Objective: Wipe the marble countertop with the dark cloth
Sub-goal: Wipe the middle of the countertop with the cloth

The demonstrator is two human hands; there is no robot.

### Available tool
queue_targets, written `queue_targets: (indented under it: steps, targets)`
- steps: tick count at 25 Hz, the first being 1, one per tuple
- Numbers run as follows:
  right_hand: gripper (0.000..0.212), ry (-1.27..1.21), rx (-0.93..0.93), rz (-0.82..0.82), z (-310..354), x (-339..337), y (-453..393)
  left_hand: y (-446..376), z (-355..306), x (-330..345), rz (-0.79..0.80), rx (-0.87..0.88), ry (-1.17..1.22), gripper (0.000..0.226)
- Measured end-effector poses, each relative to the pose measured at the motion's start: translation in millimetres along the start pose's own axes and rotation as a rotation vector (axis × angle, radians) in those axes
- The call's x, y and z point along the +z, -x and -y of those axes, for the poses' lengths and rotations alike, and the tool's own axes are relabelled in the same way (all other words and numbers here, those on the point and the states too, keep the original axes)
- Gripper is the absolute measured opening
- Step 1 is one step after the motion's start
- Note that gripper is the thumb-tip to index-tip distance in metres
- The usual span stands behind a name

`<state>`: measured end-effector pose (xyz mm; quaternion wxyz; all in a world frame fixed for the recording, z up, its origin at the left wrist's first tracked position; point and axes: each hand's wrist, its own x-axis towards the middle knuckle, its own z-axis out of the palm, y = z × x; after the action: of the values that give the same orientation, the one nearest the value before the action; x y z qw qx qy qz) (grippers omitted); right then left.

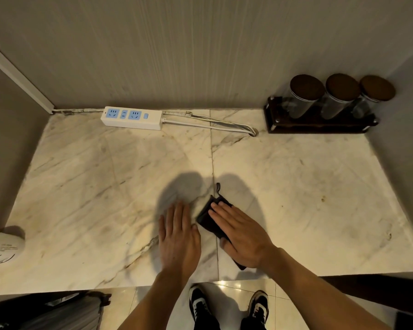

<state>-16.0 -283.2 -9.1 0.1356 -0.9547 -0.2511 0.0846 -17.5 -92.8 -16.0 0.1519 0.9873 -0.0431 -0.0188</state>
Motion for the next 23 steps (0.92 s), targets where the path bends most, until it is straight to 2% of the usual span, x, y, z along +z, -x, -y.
queue_targets:
  steps: [15,23]
  targets:
    - [0.066,0.007,-0.004,-0.037,-48,-21,-53,-14,-19,6,0.060,-0.028,-0.044,0.058]
    - [0.066,0.025,0.069,-0.040,-75,-33,-96,-16,-18,5,0.102,-0.031,-0.071,0.057]
